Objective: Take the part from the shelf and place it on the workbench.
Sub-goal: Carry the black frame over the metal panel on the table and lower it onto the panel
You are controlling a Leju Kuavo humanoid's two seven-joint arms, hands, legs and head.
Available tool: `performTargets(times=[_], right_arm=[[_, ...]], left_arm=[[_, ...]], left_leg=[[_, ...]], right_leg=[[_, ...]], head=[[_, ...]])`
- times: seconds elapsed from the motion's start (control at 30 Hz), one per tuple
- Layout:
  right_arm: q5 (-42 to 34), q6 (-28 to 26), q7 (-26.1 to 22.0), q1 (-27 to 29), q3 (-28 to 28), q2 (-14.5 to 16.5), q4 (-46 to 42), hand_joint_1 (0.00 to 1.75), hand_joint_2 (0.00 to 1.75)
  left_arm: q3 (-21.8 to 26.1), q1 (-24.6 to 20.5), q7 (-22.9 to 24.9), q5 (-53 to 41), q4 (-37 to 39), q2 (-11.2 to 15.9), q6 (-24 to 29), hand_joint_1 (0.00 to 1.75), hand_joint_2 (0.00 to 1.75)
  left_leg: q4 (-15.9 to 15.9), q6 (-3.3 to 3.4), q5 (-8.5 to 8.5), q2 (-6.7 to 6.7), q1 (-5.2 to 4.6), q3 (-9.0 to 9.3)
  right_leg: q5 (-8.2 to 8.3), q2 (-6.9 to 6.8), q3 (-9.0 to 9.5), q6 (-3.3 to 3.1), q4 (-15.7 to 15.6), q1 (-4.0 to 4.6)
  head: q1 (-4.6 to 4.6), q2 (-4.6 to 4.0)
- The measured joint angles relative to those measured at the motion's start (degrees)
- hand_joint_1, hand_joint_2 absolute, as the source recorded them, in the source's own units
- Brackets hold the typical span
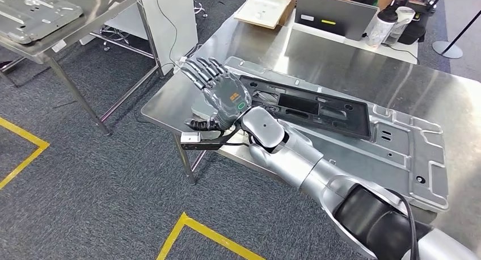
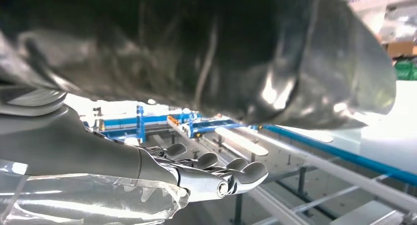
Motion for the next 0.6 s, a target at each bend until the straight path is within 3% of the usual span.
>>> performTargets(times=[0.07, 0.1, 0.17, 0.2, 0.27, 0.3, 0.37, 0.43, 0.47, 0.5, 0.53, 0.6], right_arm=[[0.09, -0.02, 0.19, 0.07, 0.18, 0.01, 0.54, 0.00, 0.00], [0.14, -0.05, 0.27, 0.01, 0.30, 0.01, 0.82, 0.00, 0.00], [0.18, -0.16, 0.31, 0.02, 0.62, 0.10, 1.27, 0.00, 0.00], [0.16, -0.22, 0.31, 0.07, 0.79, 0.19, 1.45, 0.00, 0.00], [0.03, -0.26, 0.35, 0.06, 1.02, 0.36, 1.61, 0.00, 0.00], [-0.12, -0.22, 0.37, -0.07, 1.08, 0.44, 1.63, 0.00, 0.00], [-0.50, -0.08, 0.38, -0.31, 1.22, 0.55, 1.66, 0.00, 0.00], [-0.90, 0.14, 0.38, -0.35, 1.48, 0.57, 1.73, 0.00, 0.00], [-1.05, 0.26, 0.38, -0.32, 1.61, 0.54, 1.76, 0.00, 0.00], [-1.26, 0.34, 0.38, -0.33, 1.72, 0.48, 1.79, 0.00, 0.00], [-1.44, 0.40, 0.38, -0.39, 1.78, 0.41, 1.78, 0.00, 0.00], [-1.78, 0.45, 0.38, -0.61, 1.79, 0.25, 1.70, 0.00, 0.00]], left_arm=[[-0.02, 0.10, 0.00, -0.04, 0.00, 0.00, -0.13, 0.00, 0.00], [-0.03, 0.10, -0.01, -0.05, 0.00, 0.01, -0.18, 0.00, 0.00], [-0.05, 0.02, -0.12, -0.11, 0.01, 0.04, -0.19, 0.00, 0.00], [-0.06, 0.00, -0.21, -0.14, 0.01, 0.07, -0.19, 0.00, 0.00], [-0.09, 0.11, -0.37, -0.25, 0.03, 0.05, -0.19, 0.00, 0.00], [-0.10, 0.19, -0.40, -0.33, 0.04, 0.03, -0.19, 0.00, 0.00], [-0.11, 0.18, -0.47, -0.47, 0.06, -0.01, -0.19, 0.00, 0.00], [-0.11, 0.08, -0.57, -0.58, 0.07, -0.01, -0.19, 0.00, 0.00], [-0.12, 0.10, -0.62, -0.63, 0.07, -0.01, -0.17, 0.00, 0.00], [-0.13, 0.14, -0.66, -0.71, 0.07, -0.01, -0.15, 0.00, 0.00], [-0.15, 0.18, -0.68, -0.78, 0.07, -0.01, -0.13, 0.00, 0.00], [-0.17, 0.14, -0.74, -0.86, 0.07, -0.02, -0.12, 0.00, 0.00]], left_leg=[[0.47, -0.52, -0.31, -1.01, 0.27, -0.01], [0.78, -0.91, -0.51, -1.45, 0.36, -0.18], [1.34, -1.77, -0.75, -2.18, 0.42, -0.71], [1.37, -2.20, -0.69, -2.55, 0.47, -0.96], [1.33, -2.97, -0.69, -3.10, 0.71, -1.19], [2.01, -3.17, -1.15, -2.73, 0.75, -1.51], [6.82, -3.16, -3.57, -1.21, 0.68, -3.85], [14.26, -2.96, -6.40, -0.32, 0.47, -7.86], [16.68, -2.84, -6.80, -0.21, 0.37, -9.34], [17.20, -2.67, -6.24, -0.10, 0.27, -9.88], [15.60, -2.44, -4.72, 0.13, 0.15, -9.30], [8.48, -1.87, -1.13, 1.80, -0.38, -5.94]], right_leg=[[3.51, 0.49, 3.13, 0.16, -6.19, -0.37], [4.70, 1.44, 5.04, 0.20, -9.78, -0.53], [5.21, 2.99, 6.87, -0.13, -13.59, -0.48], [4.86, 3.21, 6.88, -0.47, -13.52, -0.28], [4.79, 2.17, 6.88, -1.49, -13.47, -0.06], [4.78, 1.66, 7.10, -2.07, -13.61, -0.06], [4.74, 0.62, 7.56, -3.08, -13.97, 0.07], [4.52, -0.37, 7.73, -3.62, -13.94, 0.58], [4.40, -0.87, 7.78, -3.78, -13.87, 0.84], [4.26, -1.37, 7.84, -3.87, -13.79, 1.06], [4.09, -1.85, 7.93, -3.90, -13.67, 1.21], [3.62, -2.78, 8.16, -3.67, -13.33, 1.44]], head=[[0.01, 0.00], [0.01, 0.00], [-0.01, 0.00], [-0.02, 0.00], [-0.01, 0.00], [-0.05, 0.00], [-0.14, 0.00], [-0.18, 0.00], [-0.18, 0.00], [-0.18, 0.00], [-0.18, 0.00], [-0.18, 0.00]])
